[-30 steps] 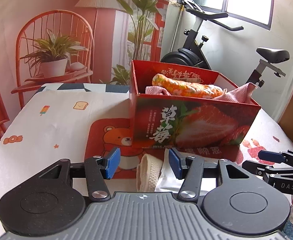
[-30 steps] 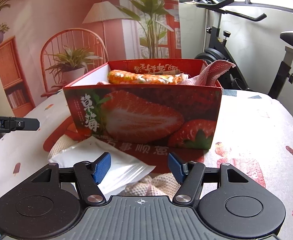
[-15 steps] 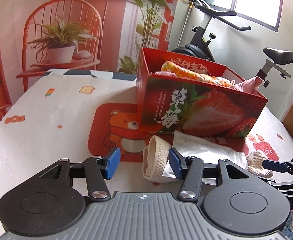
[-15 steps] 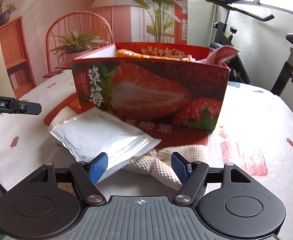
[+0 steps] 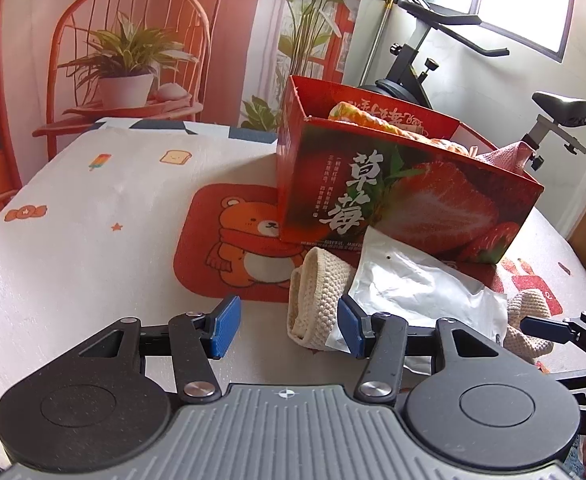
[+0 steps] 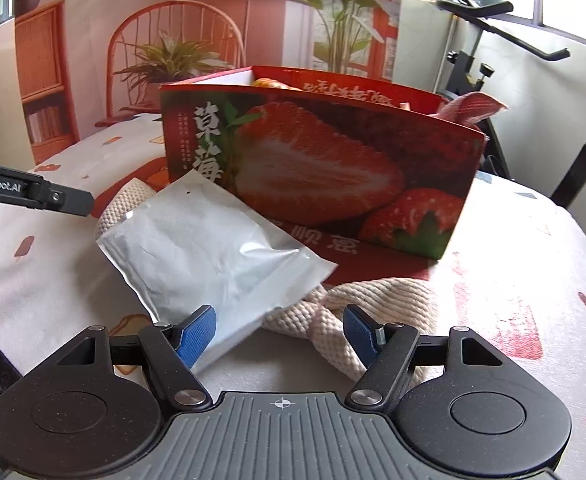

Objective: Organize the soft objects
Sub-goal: 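Move both tools down to the silver foil packet in front of the box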

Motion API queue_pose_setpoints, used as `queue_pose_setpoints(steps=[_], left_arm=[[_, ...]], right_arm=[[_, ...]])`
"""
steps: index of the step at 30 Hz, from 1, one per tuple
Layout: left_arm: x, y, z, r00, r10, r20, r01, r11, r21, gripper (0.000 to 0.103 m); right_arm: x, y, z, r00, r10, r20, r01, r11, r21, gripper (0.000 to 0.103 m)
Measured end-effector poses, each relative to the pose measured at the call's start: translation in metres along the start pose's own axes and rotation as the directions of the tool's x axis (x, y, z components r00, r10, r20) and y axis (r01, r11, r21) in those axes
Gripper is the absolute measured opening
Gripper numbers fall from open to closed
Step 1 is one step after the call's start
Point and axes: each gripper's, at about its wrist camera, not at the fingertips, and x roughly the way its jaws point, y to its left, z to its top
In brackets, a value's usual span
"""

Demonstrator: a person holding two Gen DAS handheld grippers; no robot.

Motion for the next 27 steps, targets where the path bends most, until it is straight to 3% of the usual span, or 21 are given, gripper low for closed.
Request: queue_pose_setpoints(steps=[7, 13, 20, 27], left_arm=[[-0.001, 0.008, 0.0, 1.0, 0.006, 0.012, -0.005, 0.999, -0.044, 0.056], [-0.002, 0.001, -0.003, 1.0, -0.023, 0.011, 0.023, 0.999, -0.023, 0.056], [-0.007, -0.01, -0.008, 0.992, -0.129, -0.01, 0.129, 0.992, 0.012, 0.051], [0.006, -0.015, -0.018, 0.974, -0.206, -0.096, 0.207, 0.978, 0.004, 0.051]], right_arm=[[-0.002, 0.004, 0.003, 1.0, -0.018, 0.007, 0.018, 0.999, -0.039, 0.068], [-0.007, -0.002, -0.002, 1.0, -0.01, -0.003, 0.01, 1.0, 0.003, 0.068], [-0.007, 0.006, -0.005, 0.998, 0.056, -0.025, -0.056, 0.998, 0.006, 0.065], [0.002, 0.005, -0.009, 0.993, 0.107, -0.058, -0.104, 0.993, 0.055, 0.057]])
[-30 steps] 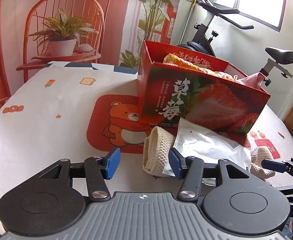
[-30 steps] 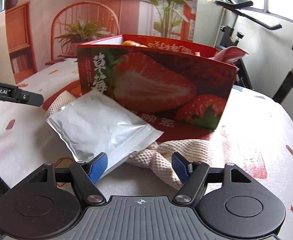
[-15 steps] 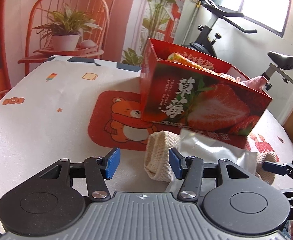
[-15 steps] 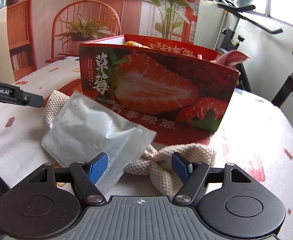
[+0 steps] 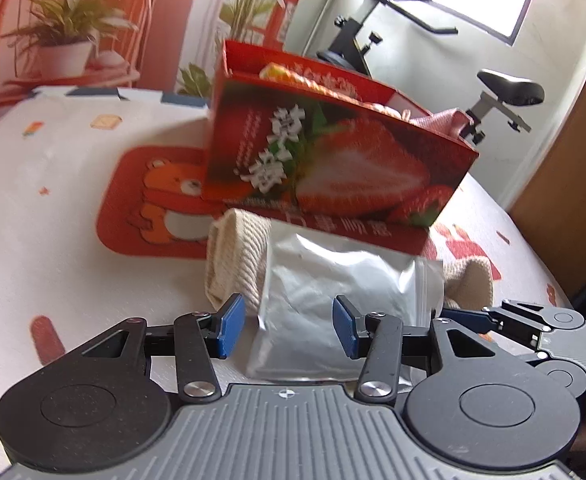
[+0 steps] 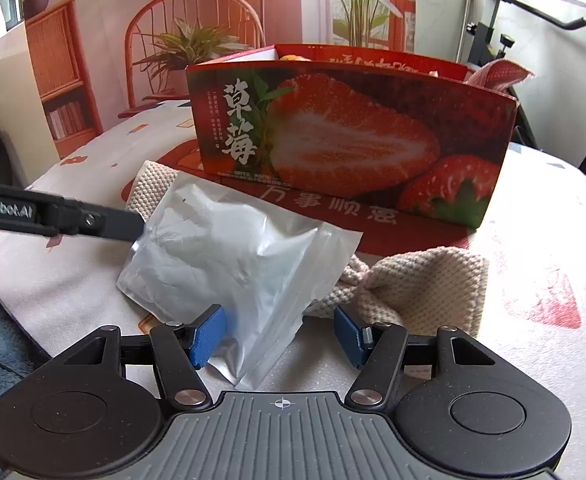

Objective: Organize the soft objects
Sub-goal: 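Move both tools down to the silver foil packet in front of the box, then grasp the silver foil packet with the left tool while the right tool grasps it too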

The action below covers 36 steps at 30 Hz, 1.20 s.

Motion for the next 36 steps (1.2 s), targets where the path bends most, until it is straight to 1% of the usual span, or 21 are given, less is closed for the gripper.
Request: queue_pose_setpoints(steps=[5, 8, 11, 12, 17, 20, 23, 26, 33, 36], left_arm=[[0.013, 0.003, -0.001, 0.997, -0.049, -0.053, 0.047, 0.998, -0.038, 0.049], [0.02, 0.007, 0.002, 0.996, -0.048, -0.069, 0.044, 0.998, -0.054, 0.049], [0.027, 0.017, 0.006, 0.993, -0.081, -0.084, 0.07, 0.99, -0.12, 0.049], [0.029, 0.019, 0.008, 0.992, -0.086, -0.087, 0.074, 0.989, -0.127, 0.049], [0.037, 0.02, 0.013, 0.99, -0.094, -0.105, 0.081, 0.99, -0.119, 0.049], [0.043, 0.015, 0.012, 0.985, -0.114, -0.13, 0.101, 0.99, -0.101, 0.05], [0.046, 0.009, 0.01, 0.988, -0.092, -0.127, 0.084, 0.994, -0.071, 0.05], [0.046, 0.009, 0.008, 0.99, -0.088, -0.114, 0.077, 0.992, -0.096, 0.05], [0.047, 0.012, 0.01, 0.991, -0.081, -0.104, 0.071, 0.993, -0.092, 0.049], [0.048, 0.009, 0.01, 0.992, -0.072, -0.101, 0.065, 0.995, -0.071, 0.049]], right_arm=[[0.003, -0.003, -0.001, 1.0, 0.02, 0.0, -0.02, 1.0, 0.021, 0.058], [0.004, -0.004, -0.002, 1.0, 0.029, 0.0, -0.029, 0.999, 0.031, 0.057], [0.005, -0.006, -0.002, 0.999, 0.036, 0.002, -0.036, 0.999, 0.036, 0.056], [0.005, -0.006, -0.002, 0.999, 0.038, 0.002, -0.038, 0.999, 0.039, 0.055], [0.005, -0.007, -0.003, 0.999, 0.05, 0.004, -0.051, 0.998, 0.048, 0.053], [0.006, -0.008, -0.002, 0.998, 0.059, 0.006, -0.059, 0.997, 0.05, 0.049], [0.007, -0.008, -0.003, 0.998, 0.061, 0.007, -0.061, 0.997, 0.053, 0.047], [0.008, -0.009, -0.003, 0.998, 0.07, 0.006, -0.07, 0.995, 0.067, 0.047], [0.008, -0.01, -0.002, 0.997, 0.083, 0.007, -0.083, 0.993, 0.089, 0.047], [0.007, -0.01, -0.003, 0.997, 0.082, 0.012, -0.083, 0.992, 0.092, 0.045]])
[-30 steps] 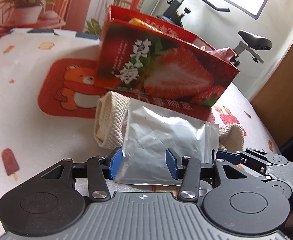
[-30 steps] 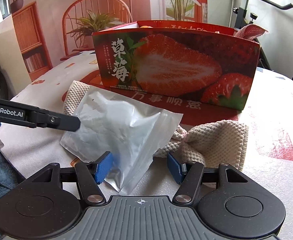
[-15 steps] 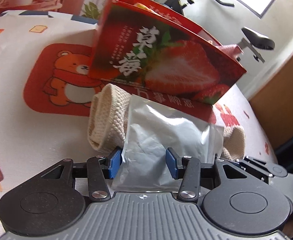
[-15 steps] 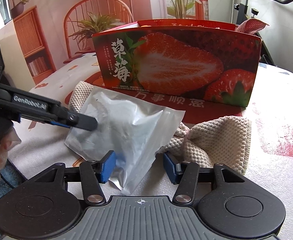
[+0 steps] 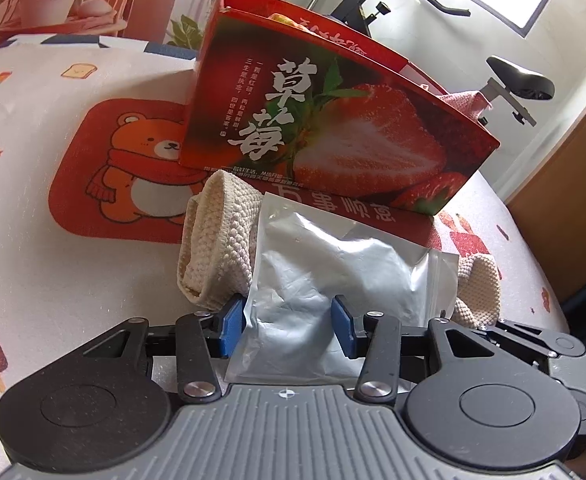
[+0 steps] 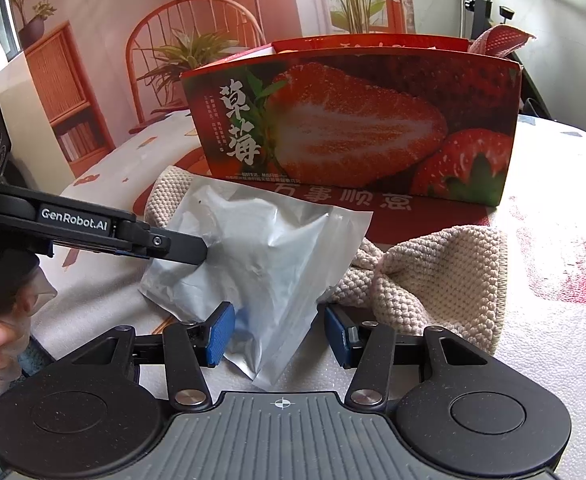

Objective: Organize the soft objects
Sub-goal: 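Grasp the silver foil packet with the left tool while the right tool grasps it too, then lift the foil packet with both tools, lower it into the box, open both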

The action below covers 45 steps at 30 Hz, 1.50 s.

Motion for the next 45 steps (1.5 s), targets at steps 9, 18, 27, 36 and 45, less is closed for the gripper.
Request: queue_pose_setpoints(steps=[9, 18, 27, 36, 45], left_arm=[[-0.004, -0.008, -0.013, 0.997, -0.07, -0.023, 0.07, 0.998, -0.001, 0.047], [-0.002, -0.006, -0.015, 0.999, -0.047, -0.021, 0.047, 0.999, 0.004, 0.035], [-0.008, -0.011, -0.018, 0.999, -0.046, -0.004, 0.046, 0.998, 0.036, 0.034], [-0.005, -0.006, -0.017, 0.999, -0.043, -0.018, 0.043, 0.999, 0.017, 0.031], [-0.008, -0.01, -0.015, 0.998, -0.055, -0.016, 0.055, 0.998, 0.021, 0.03]], right_arm=[[-0.002, -0.006, 0.0, 1.0, -0.015, 0.015, 0.015, 0.999, 0.038, 0.04], [-0.002, -0.016, -0.002, 1.0, 0.003, 0.015, -0.005, 0.995, 0.103, 0.04], [-0.005, -0.007, 0.0, 0.999, -0.01, 0.037, 0.007, 0.996, 0.085, 0.024], [0.0, -0.012, 0.002, 1.0, 0.016, 0.009, -0.017, 0.992, 0.125, 0.031], [0.001, -0.011, 0.007, 0.999, 0.033, -0.003, -0.032, 0.986, 0.163, 0.027]])
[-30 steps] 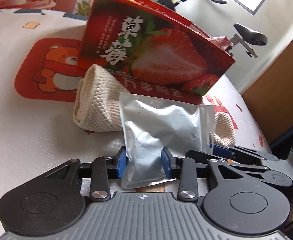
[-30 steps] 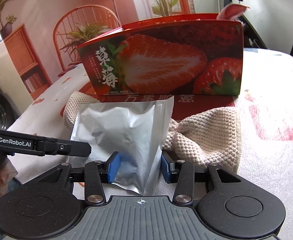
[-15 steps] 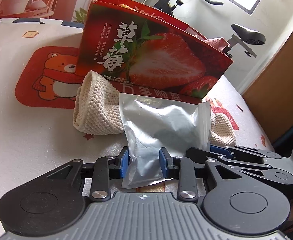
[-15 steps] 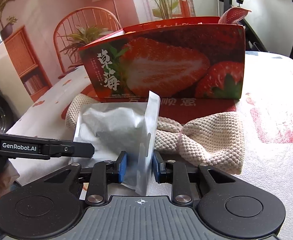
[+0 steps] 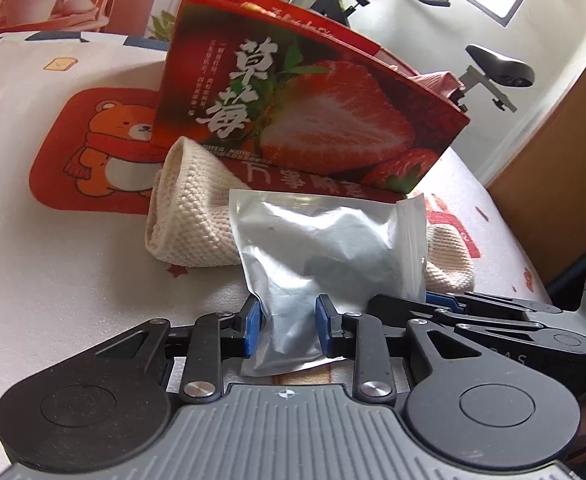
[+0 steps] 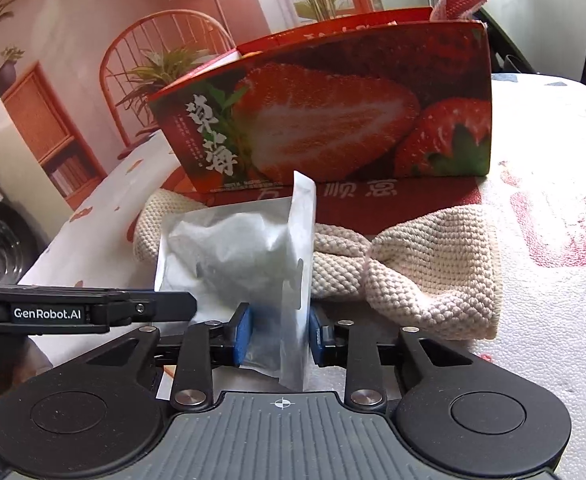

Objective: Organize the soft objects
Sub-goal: 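Lift the foil packet with both tools, lower it into the box, open both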

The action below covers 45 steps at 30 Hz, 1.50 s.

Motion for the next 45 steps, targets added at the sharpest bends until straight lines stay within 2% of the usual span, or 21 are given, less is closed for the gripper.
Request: queue_pose_setpoints(steps=[8, 19, 33, 45], left_arm=[[-0.02, -0.004, 0.009, 0.997, -0.021, 0.073, 0.019, 1.0, 0.019, 0.03], [-0.046, -0.018, 0.033, 0.983, -0.029, 0.182, 0.019, 0.998, 0.057, 0.03], [-0.05, -0.034, 0.059, 0.979, -0.021, 0.202, -0.001, 0.994, 0.11, 0.03], [-0.048, -0.036, 0.079, 0.973, -0.029, 0.227, 0.001, 0.992, 0.126, 0.03]], right_arm=[[-0.017, 0.013, 0.01, 0.997, -0.004, 0.075, 0.008, 0.999, -0.054, 0.026], [-0.039, 0.026, 0.035, 0.983, 0.01, 0.181, 0.013, 0.992, -0.123, 0.026], [-0.049, 0.025, 0.063, 0.976, 0.0, 0.218, 0.025, 0.993, -0.114, 0.026], [-0.051, 0.023, 0.091, 0.97, -0.001, 0.244, 0.04, 0.987, -0.153, 0.026]])
